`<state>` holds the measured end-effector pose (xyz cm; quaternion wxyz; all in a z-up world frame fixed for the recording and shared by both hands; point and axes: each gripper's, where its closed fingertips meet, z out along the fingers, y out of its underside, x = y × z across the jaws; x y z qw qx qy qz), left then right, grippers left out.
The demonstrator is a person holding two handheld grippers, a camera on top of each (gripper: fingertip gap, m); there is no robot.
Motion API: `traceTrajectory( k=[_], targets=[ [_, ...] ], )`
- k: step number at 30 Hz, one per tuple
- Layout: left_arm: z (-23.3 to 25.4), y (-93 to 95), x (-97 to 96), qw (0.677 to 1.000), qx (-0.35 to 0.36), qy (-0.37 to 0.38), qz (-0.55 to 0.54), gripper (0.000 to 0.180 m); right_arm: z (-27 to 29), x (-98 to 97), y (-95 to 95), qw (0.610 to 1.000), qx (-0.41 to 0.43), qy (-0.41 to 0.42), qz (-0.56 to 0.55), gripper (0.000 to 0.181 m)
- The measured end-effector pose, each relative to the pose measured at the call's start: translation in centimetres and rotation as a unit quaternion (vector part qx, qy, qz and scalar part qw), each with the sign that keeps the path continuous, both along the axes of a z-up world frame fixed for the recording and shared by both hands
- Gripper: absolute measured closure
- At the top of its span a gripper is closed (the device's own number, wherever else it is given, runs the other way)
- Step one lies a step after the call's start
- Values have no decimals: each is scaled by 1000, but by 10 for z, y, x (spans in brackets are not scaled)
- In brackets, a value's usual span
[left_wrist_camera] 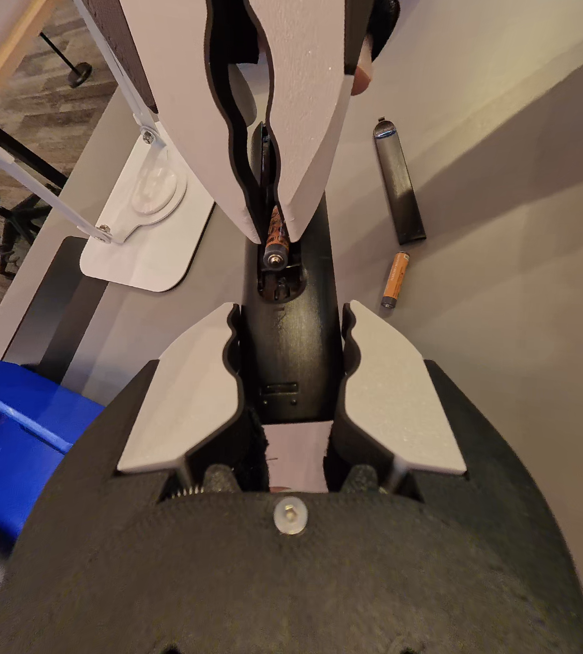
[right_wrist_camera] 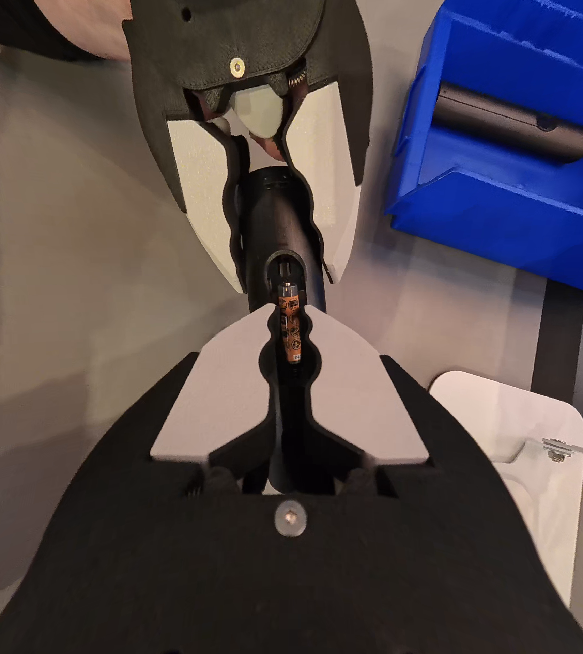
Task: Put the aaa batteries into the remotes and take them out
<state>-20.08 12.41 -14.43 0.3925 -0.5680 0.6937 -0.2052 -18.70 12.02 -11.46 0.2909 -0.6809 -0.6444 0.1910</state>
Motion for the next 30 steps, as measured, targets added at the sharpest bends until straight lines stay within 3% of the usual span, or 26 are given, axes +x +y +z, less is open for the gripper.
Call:
traceTrajectory(
  k=[5,8,12,15,23,26,30],
  targets=[
    [2,0,0,1000,-3,-7,1,124,1,4,1,1000,-15,-10,-11,171],
    [4,3,0,1000,-2,-12,10,124,4,9,8,998,-13,-10,-53,136],
    [10,6,1,999,5,-23,25,124,26,22,15,984,-24,71,-161,118],
    [13,10,5,998,23,-27,49,124,45,33,20,945,-36,188,-265,93],
    [27,12,19,990,76,-56,101,124,34,68,33,852,46,263,-450,36],
    [33,12,22,986,100,-64,114,124,34,77,34,824,37,298,-480,34],
    [34,8,27,983,123,-60,120,124,30,67,35,836,48,279,-470,33]
  ],
)
